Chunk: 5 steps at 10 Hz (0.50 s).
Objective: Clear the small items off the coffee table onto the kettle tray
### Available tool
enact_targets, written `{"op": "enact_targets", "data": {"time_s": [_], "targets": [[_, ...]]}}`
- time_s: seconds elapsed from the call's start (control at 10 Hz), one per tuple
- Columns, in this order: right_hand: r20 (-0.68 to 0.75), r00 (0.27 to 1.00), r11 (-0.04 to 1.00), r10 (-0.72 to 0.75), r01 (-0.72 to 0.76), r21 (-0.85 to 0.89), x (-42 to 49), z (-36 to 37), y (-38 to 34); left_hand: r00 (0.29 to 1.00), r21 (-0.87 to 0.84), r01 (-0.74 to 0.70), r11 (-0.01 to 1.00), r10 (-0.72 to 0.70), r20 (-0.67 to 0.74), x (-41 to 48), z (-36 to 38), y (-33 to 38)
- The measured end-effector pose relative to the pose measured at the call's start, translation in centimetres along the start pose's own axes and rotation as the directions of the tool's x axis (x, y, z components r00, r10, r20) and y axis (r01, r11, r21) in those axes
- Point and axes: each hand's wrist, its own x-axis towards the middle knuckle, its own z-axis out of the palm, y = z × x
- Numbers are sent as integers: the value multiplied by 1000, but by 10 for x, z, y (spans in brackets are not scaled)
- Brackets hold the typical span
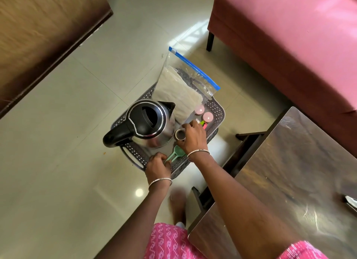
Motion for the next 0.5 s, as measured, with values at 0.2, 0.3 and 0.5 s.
{"op": "enact_targets", "data": {"time_s": [0.2,0.3,0.5], "targets": [[-268,954,954,132,-49,295,-48,-24,15,1000,-7,-18,1000,18,-23,-20,-17,7],[-323,921,940,217,-107,325,-85,-35,31,998,-6,-43,999,43,-43,-39,-29,16],[-291,879,876,377,-237,420,-163,-52,67,992,-24,-105,994,103,-78,-89,-40,29]]}}
